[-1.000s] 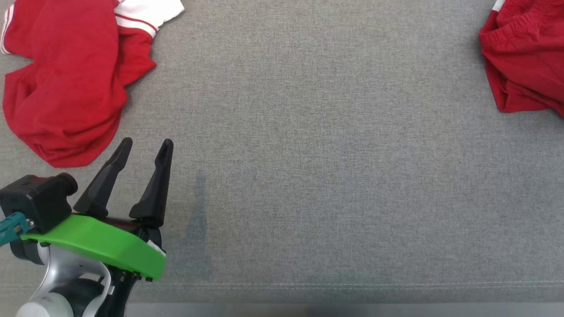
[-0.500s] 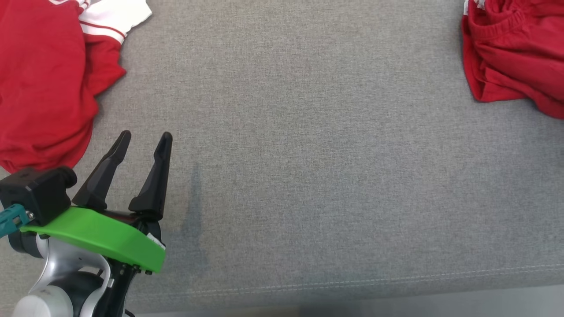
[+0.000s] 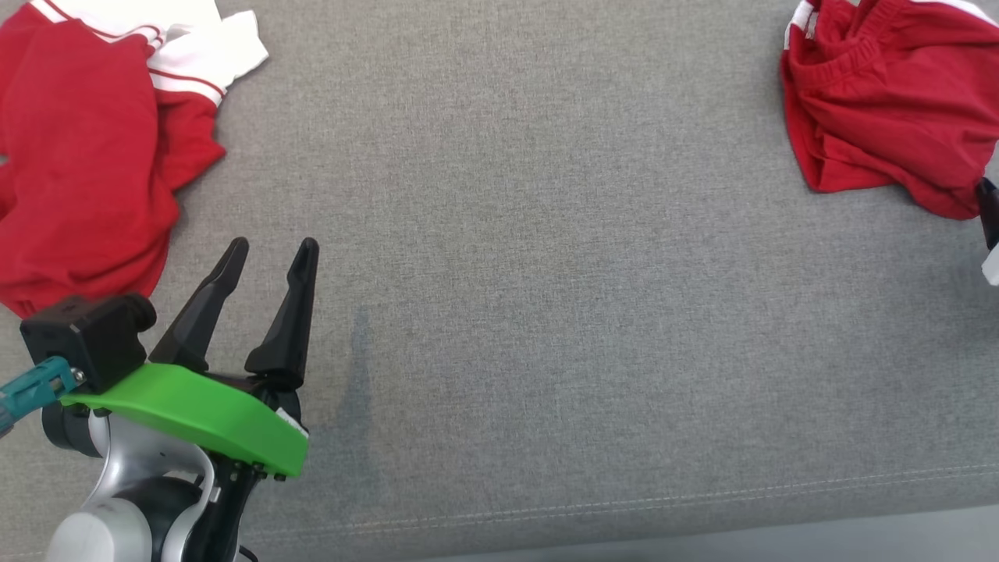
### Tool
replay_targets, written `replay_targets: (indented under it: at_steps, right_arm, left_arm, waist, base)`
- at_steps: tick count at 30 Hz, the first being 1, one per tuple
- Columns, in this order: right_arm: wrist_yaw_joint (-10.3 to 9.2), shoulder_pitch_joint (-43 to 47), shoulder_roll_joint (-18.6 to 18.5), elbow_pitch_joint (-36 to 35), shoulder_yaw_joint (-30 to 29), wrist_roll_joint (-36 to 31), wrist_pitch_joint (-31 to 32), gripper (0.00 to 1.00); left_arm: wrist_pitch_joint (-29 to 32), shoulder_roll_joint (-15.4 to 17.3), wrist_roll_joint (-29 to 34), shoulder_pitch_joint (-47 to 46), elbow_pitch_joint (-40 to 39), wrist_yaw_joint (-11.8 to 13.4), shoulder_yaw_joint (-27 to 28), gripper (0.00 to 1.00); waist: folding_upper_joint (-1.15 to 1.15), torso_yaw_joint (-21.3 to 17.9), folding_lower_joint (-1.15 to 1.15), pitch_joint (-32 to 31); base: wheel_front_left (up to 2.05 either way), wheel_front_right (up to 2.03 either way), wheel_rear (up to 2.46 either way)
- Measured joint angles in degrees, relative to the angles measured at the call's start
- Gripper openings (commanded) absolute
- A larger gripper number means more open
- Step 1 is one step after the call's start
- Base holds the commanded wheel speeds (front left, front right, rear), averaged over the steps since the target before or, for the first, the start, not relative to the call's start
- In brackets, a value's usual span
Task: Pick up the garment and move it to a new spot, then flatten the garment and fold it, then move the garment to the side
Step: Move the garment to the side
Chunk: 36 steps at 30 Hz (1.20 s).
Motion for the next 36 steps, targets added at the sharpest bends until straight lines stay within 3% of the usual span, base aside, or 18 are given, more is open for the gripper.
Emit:
replay_targets:
  at_steps: [5,15,23,36]
  right_arm:
    - [1.52,1.85,-0.48,-1.27,0.73,-1.41,-3.34,1.0]
    - [1.91,8.0,-1.4,-9.69,-2.34,-3.45,-19.02,1.0]
    - [0.35,14.24,1.53,-17.86,0.62,-9.15,-19.42,1.0]
    - [-1.53,26.16,7.48,-27.11,-1.09,-14.72,-19.23,1.0]
  left_arm:
    - [-1.53,-0.97,-0.59,0.01,2.18,0.0,-0.11,1.0]
    - [-5.58,-1.35,-0.23,4.49,8.1,0.0,1.55,1.0]
    - [-8.58,-1.23,0.05,8.23,10.58,-0.08,1.99,1.0]
    - [-14.67,0.51,3.88,12.18,14.21,-0.86,4.44,1.0]
  waist:
    - [0.0,-0.1,0.0,-2.26]
    - [0.0,0.5,0.0,-9.43]
    - [0.0,1.4,0.0,-15.23]
    - [0.0,4.05,0.0,-20.53]
  base:
    - [0.0,0.0,0.0]
    - [0.0,0.0,0.0]
    - [0.0,0.0,0.0]
    - [0.0,0.0,0.0]
